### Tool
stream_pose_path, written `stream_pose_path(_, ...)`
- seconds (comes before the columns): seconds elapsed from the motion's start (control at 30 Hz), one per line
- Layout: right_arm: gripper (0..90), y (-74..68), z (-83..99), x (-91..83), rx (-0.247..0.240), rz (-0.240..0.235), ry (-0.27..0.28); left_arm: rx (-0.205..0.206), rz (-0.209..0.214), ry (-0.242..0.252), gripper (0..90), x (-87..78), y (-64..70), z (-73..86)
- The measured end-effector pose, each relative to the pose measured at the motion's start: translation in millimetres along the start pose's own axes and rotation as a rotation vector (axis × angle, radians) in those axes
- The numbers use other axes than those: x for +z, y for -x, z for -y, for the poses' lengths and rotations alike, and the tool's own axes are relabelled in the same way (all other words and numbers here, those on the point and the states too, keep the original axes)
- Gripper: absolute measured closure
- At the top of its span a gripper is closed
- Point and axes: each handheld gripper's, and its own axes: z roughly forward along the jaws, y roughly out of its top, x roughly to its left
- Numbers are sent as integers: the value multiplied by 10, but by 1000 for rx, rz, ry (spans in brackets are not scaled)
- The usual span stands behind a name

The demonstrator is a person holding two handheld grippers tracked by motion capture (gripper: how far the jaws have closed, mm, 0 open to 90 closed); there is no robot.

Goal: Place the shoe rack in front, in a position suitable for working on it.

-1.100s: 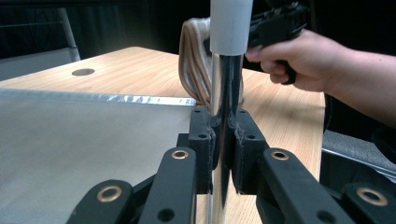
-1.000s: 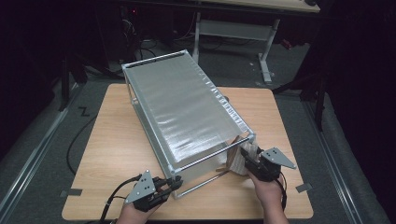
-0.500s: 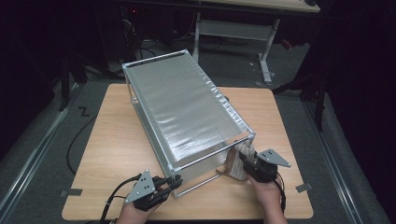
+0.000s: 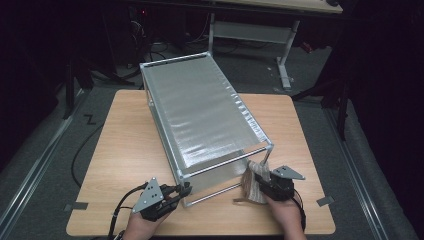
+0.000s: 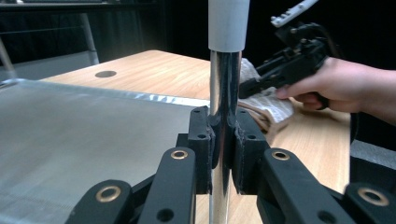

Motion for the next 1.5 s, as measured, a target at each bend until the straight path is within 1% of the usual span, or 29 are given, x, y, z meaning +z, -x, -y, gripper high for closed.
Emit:
stream_pose_path(0.03,575,0,0,0,0,0,0,0,0,0,799,0,0,0)
stream_pose_path(0.07,573,5,21,-37,3,0,-2,-2,-15,2,799,17,-14,-1)
stream_pose_path(0.1,573,5,21,-37,3,0,-2,-2,-15,2,799,17,-14,-1)
stream_pose_path(0.13,568,10,38,-69,6,-3,1,-7,-41,2,799,33,-40,-4)
stream_pose_path(0.2,564,19,59,-104,6,-13,14,-19,-66,2,800,42,-90,-7)
stream_pose_path(0.23,561,23,71,-123,7,-19,15,-19,-66,2,801,42,-90,-7)
stream_pose_path(0.27,555,27,81,-141,12,-24,17,-28,-88,2,801,47,-138,-7)
stream_pose_path(0.33,540,38,101,-169,12,-23,19,-34,-97,4,802,53,-176,-7)
stream_pose_path(0.37,539,43,110,-181,16,-17,19,-34,-97,4,802,53,-176,-7)
stream_pose_path(0.43,548,54,128,-209,17,-14,18,-38,-110,4,802,58,-209,-6)
stream_pose_path(0.5,574,72,141,-240,12,-10,20,-41,-115,6,802,61,-219,-6)
stream_pose_path(0.67,614,132,159,-352,24,21,46,-51,-117,5,800,76,-230,-10)
stream_pose_path(0.83,635,218,138,-512,52,85,100,-53,-116,6,799,88,-234,-11)
stream_pose_path(0.87,635,218,138,-512,52,85,100,-53,-116,6,799,88,-234,-11)
stream_pose_path(0.9,635,233,127,-546,52,110,113,-53,-116,4,799,86,-234,-11)
stream_pose_path(0.97,631,277,83,-660,68,191,153,-56,-117,-2,795,81,-233,-8)
stream_pose_path(1.03,629,304,67,-711,53,255,170,-54,-119,-4,795,80,-230,-6)
stream_pose_path(1.07,626,318,68,-724,51,287,169,-57,-117,-5,795,74,-232,-4)
stream_pose_path(1.1,626,318,68,-724,51,287,169,-57,-117,-5,795,74,-232,-4)
stream_pose_path(1.13,616,363,91,-709,62,327,151,-58,-118,-2,796,71,-231,0)
stream_pose_path(1.17,616,363,91,-709,62,327,151,-58,-118,-2,795,71,-231,0)
stream_pose_path(1.23,602,419,141,-645,83,337,122,-59,-119,-2,796,60,-232,6)
stream_pose_path(1.27,590,472,190,-557,103,336,89,-59,-122,-2,796,45,-232,10)
stream_pose_path(1.37,557,531,243,-438,125,323,52,-63,-121,-5,792,16,-227,13)
stream_pose_path(1.5,530,543,262,-374,134,321,34,-61,-119,-14,766,5,-217,17)
